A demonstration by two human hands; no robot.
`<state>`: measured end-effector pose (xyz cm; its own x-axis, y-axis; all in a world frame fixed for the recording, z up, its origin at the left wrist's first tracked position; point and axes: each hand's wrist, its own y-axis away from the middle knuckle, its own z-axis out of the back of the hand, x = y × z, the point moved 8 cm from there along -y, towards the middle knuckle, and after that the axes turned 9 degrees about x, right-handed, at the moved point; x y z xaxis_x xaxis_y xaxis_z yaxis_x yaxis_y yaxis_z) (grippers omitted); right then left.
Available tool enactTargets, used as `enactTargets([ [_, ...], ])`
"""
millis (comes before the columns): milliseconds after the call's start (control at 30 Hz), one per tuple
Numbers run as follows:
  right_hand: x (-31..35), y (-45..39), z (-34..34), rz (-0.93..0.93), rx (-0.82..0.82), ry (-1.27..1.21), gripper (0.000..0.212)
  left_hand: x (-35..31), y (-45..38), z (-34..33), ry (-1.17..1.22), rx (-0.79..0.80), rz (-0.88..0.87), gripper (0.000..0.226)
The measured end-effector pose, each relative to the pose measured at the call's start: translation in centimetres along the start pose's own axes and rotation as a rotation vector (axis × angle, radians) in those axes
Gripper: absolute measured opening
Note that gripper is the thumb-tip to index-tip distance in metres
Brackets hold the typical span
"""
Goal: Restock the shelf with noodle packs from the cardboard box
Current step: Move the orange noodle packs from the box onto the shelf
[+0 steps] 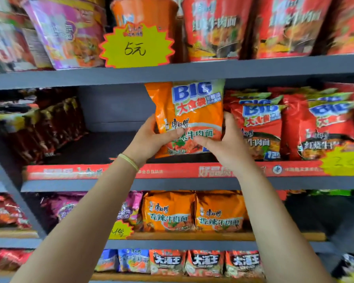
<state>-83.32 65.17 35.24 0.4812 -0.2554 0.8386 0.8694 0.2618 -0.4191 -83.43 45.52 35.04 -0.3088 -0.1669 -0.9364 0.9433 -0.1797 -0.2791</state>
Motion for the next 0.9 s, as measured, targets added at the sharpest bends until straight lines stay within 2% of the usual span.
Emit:
enactTargets([
  [100,-1.5,-0.5,-0.7,-0.006,-0.018,0.124,0.075,1.3,-0.7,0.0,-0.103,0.031,0.016,0.068],
  [267,-2.9,-0.5,-1.2,-0.036,-0.023,0.346,0.077,2.9,-1.1,-0.1,-0.191,0.046,0.066,0.082],
  [400,-1.5,0.0,-0.5,0.012,-0.114,0.428,0.093,3.0,-1.5,0.1,-0.123,0.024,0.091,0.063],
  [467,-0.8,0.2,-0.5,0.032,-0.137,0.447,0.096,2.9,-1.5,0.0,-0.134,0.029,0.085,0.064],
  [567,-0.3,0.2,-1.0,0.043,-0.142,0.485,0.097,3.0,-1.4,0.1,-0.114,0.036,0.085,0.069],
  [733,-0.3,-0.3,-1.6,0.007,-0.108,0.533,0.092,3.0,-1.6,0.7,-0.11,-0.002,0.105,0.049],
  [800,-0.5,-0.6,-1.6,-0.019,-0.096,0.514,0.093,2.9,-1.9,0.1,-0.186,0.059,0.105,0.067],
  [867,-0.7,-0.8,-1.4,-0.037,-0.113,0.487,0.096,3.0,-2.3,-0.3,-0.253,0.05,0.12,0.093],
  [900,-0.6,-0.7,-1.3,-0.038,-0.135,0.482,0.099,3.3,-2.6,-0.6,-0.265,0.042,0.119,0.1],
])
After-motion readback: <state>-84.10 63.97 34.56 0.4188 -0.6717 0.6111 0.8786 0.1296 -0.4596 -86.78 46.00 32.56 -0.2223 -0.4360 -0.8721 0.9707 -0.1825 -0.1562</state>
